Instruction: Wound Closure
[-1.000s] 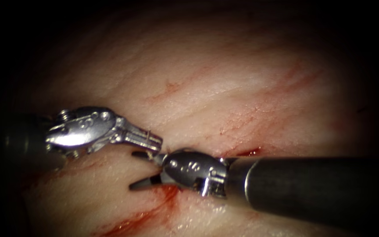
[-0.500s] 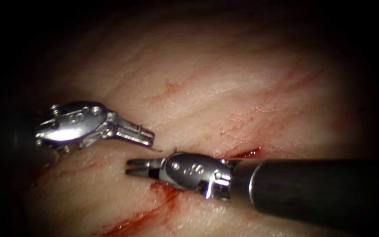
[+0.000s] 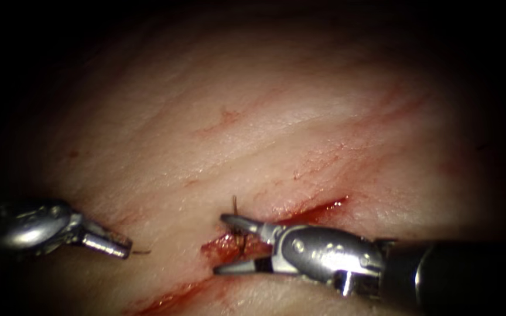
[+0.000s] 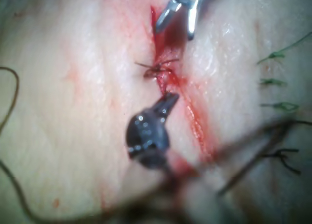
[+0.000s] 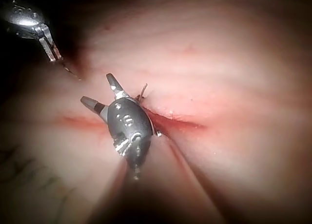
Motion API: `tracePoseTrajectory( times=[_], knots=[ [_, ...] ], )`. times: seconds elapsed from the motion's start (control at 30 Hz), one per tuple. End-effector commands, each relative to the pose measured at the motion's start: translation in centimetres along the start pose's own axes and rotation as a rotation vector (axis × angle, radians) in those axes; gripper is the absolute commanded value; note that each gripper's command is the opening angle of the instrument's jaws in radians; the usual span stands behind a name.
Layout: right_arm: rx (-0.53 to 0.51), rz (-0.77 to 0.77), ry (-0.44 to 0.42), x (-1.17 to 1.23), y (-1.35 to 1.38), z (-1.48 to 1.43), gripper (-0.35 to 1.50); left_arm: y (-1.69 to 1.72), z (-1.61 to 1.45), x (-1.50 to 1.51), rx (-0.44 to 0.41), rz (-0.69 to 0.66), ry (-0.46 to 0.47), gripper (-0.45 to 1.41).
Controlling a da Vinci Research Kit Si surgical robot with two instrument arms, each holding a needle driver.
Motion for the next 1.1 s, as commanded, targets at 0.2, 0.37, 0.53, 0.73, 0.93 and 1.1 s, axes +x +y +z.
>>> tracePoseTrajectory(
  times=[0.2,0.37,0.53,0.73,0.93,1.1],
  knots=[
    [-0.026,0.029,0.002,-0.01,0.06,-0.43,1.48,-0.13,-0.08,-0.33,0.075,-0.005,-0.097,-0.45],
    [-0.031,0.019,-0.001,-0.12,-0.01,-0.56,1.46,-0.47,-0.23,-0.6,0.146,-0.025,-0.164,-0.45],
    [-0.027,0.017,-0.002,-0.15,-0.02,-0.66,1.43,-0.78,-0.16,-1.18,0.212,-0.041,-0.237,-0.45],
    [-0.045,0.025,-0.004,-0.14,0.0,-0.66,1.45,-1.05,-0.15,-1.44,0.313,-0.094,-0.221,1.11],
    [-0.05,0.025,-0.004,-0.15,0.01,-0.62,1.45,-1.05,-0.33,-0.87,0.366,-0.097,-0.178,1.38],
    [-0.054,0.022,-0.005,-0.18,0.02,-0.56,1.46,-0.91,-0.5,-0.28,0.386,-0.031,-0.073,1.38]
  ],
)
